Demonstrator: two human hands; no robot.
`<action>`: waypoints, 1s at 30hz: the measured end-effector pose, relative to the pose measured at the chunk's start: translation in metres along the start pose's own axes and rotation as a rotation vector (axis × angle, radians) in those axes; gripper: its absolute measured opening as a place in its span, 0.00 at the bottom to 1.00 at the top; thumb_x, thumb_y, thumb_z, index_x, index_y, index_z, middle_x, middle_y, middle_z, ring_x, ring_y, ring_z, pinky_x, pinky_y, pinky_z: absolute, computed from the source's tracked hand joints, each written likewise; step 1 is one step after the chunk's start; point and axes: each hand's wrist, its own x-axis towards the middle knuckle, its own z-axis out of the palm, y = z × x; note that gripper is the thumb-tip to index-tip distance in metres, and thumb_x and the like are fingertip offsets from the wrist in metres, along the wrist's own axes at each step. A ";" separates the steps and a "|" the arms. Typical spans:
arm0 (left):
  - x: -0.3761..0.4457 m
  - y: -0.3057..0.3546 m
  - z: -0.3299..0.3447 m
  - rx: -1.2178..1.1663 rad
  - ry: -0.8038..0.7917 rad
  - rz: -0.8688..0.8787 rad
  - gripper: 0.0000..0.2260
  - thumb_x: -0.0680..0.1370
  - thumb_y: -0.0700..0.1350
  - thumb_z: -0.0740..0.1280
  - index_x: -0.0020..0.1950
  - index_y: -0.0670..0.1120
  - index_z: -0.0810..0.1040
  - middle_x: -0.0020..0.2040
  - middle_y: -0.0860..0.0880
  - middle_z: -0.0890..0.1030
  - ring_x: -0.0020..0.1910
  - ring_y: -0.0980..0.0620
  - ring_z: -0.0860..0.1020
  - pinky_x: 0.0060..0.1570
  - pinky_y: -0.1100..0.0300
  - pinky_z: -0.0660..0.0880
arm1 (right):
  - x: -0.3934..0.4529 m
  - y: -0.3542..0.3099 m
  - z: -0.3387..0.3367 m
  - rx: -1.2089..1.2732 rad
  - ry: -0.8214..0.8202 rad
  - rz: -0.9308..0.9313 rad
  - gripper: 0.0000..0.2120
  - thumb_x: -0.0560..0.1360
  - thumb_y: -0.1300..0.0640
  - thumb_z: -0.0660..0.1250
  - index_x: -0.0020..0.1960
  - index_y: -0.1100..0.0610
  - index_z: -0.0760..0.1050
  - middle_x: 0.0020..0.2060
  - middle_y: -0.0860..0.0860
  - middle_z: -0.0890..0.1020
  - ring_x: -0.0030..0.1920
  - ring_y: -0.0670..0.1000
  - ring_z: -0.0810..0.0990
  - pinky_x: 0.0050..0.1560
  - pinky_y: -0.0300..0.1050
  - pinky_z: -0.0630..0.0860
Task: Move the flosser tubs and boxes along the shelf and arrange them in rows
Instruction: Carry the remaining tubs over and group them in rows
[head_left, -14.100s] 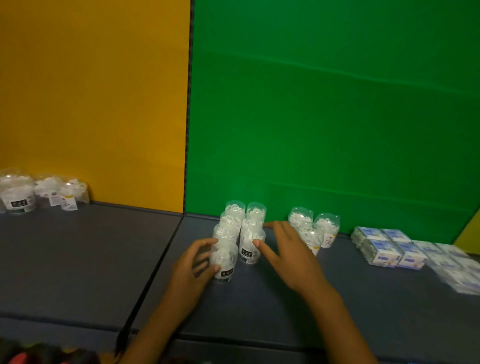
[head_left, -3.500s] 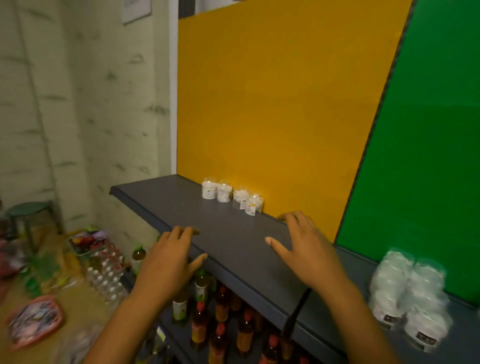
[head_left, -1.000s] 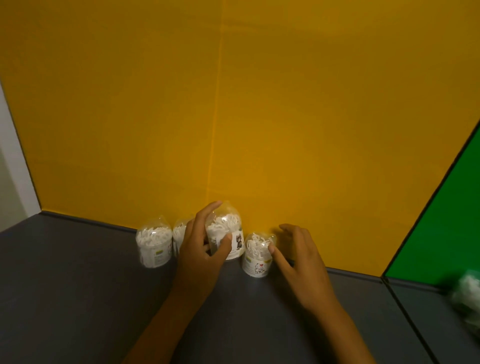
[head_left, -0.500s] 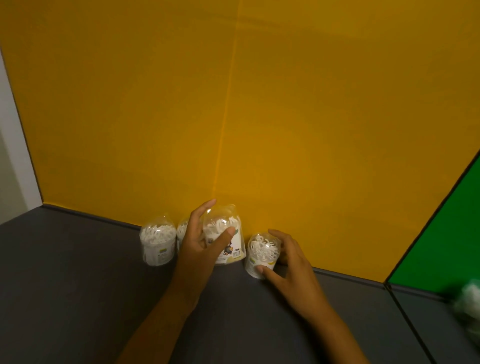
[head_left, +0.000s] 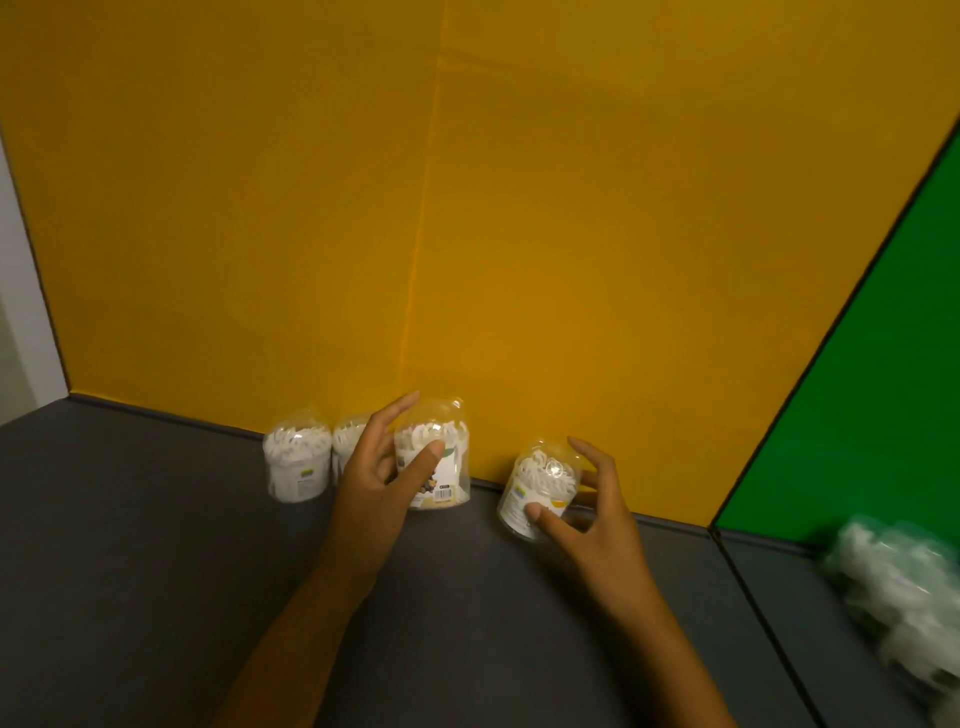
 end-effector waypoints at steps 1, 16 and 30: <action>-0.007 0.003 0.001 -0.002 0.005 0.002 0.23 0.76 0.36 0.67 0.70 0.48 0.69 0.59 0.66 0.71 0.49 0.79 0.73 0.40 0.78 0.71 | -0.008 -0.003 -0.007 0.010 0.013 0.008 0.37 0.70 0.55 0.77 0.71 0.39 0.62 0.60 0.41 0.75 0.53 0.38 0.79 0.47 0.34 0.78; -0.142 0.090 0.097 -0.018 -0.186 0.015 0.25 0.69 0.44 0.72 0.65 0.54 0.74 0.58 0.50 0.81 0.54 0.55 0.81 0.45 0.63 0.80 | -0.150 -0.055 -0.180 0.038 0.245 0.014 0.30 0.68 0.58 0.78 0.65 0.47 0.68 0.58 0.42 0.77 0.51 0.36 0.79 0.45 0.32 0.77; -0.279 0.139 0.248 -0.074 -0.399 0.041 0.23 0.69 0.46 0.73 0.62 0.58 0.74 0.57 0.54 0.81 0.56 0.56 0.80 0.50 0.59 0.79 | -0.322 -0.062 -0.357 -0.096 0.462 0.092 0.31 0.69 0.56 0.78 0.67 0.47 0.68 0.61 0.43 0.76 0.53 0.33 0.77 0.46 0.29 0.76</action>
